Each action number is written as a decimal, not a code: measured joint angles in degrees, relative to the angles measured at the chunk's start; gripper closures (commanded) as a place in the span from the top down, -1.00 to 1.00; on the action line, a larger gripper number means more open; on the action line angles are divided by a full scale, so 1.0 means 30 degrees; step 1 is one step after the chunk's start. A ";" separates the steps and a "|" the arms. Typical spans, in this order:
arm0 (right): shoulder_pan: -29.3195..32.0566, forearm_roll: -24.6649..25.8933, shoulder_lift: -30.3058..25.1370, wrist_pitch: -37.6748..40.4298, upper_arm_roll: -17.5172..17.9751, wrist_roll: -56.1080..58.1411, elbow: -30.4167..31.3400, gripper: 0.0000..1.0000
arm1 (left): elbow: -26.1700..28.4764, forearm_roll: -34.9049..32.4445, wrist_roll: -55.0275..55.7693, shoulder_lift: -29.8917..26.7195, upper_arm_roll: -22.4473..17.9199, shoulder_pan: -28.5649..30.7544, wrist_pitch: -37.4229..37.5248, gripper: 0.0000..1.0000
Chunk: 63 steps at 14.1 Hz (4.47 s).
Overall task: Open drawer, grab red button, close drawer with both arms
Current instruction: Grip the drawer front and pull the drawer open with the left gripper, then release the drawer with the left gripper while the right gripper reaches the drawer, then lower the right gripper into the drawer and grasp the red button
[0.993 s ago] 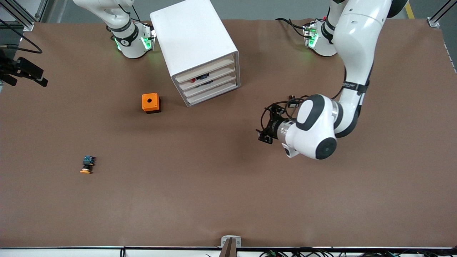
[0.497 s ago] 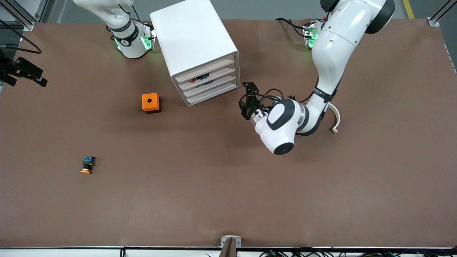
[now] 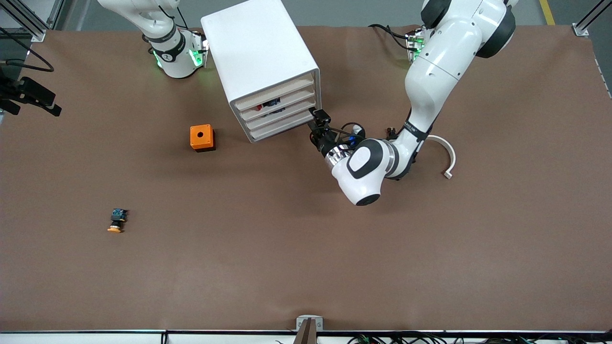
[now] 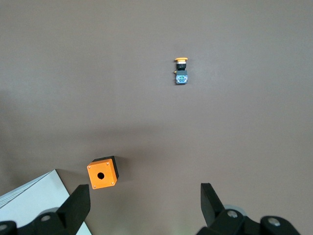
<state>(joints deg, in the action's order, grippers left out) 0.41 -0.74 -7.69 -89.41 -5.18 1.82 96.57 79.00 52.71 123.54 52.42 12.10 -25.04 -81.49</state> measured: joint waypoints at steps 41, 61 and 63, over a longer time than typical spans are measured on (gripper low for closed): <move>-0.3341 0.0004 0.3796 0.0428 0.0293 -0.7898 -0.1089 1.00 | -0.0355 0.2342 -0.1847 0.0591 -0.0148 0.3409 -0.0145 0.99; -1.3782 -0.1555 0.3867 -0.7194 0.0347 -2.7764 0.2826 1.00 | -0.3812 -1.1268 -2.3246 -0.2362 -0.1910 0.2941 -0.8460 0.98; -1.4526 -0.1546 0.4472 -0.8349 0.0340 -2.9259 0.3032 1.00 | -0.3812 -1.3013 -2.3266 -0.2472 -0.1910 0.2605 -0.9323 0.98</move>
<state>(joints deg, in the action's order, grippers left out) -43.17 -5.38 5.72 -114.46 -4.16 -85.96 105.66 67.57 13.67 53.74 45.00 6.38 -17.22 -109.46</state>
